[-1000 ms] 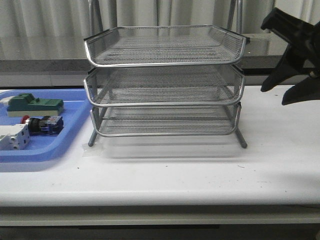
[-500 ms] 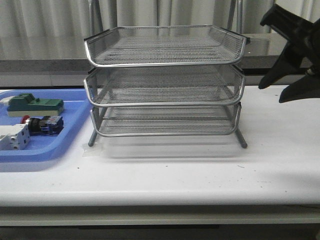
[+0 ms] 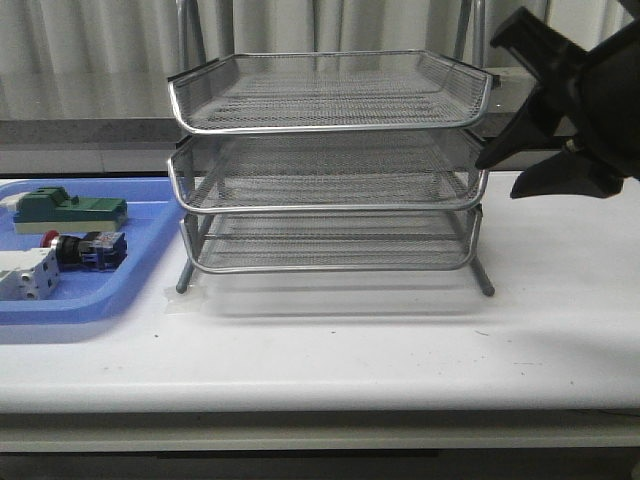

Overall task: Place button on rack with both arms
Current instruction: 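Move the right gripper to the middle mesh tray's front edge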

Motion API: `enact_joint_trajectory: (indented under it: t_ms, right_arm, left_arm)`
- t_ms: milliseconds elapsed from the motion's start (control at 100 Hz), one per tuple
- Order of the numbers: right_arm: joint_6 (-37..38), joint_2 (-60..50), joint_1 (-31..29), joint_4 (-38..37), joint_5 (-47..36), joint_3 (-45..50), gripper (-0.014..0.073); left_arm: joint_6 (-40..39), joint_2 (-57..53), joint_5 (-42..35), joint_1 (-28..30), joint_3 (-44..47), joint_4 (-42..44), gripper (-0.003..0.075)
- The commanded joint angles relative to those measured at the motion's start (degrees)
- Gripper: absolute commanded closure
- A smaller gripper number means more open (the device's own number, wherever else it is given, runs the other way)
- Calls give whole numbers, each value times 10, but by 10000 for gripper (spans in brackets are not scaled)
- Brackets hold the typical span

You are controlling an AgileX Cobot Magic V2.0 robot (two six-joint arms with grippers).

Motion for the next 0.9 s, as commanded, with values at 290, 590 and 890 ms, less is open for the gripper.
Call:
enact_joint_trajectory:
  t_ms: [290,590,890]
  right_arm:
    - [-24,27,-2,29,22,-20,293]
    - [-24,28,-2,32,28,-37,293]
    - [-24,68,-3,39,53,-68,293]
  left_arm:
    - [-4,-18,-43,2,18,-4,741]
    - [-4,-18,-43,2,18,-4,741]
    - [-4,-18,-43,2,18,-4,741]
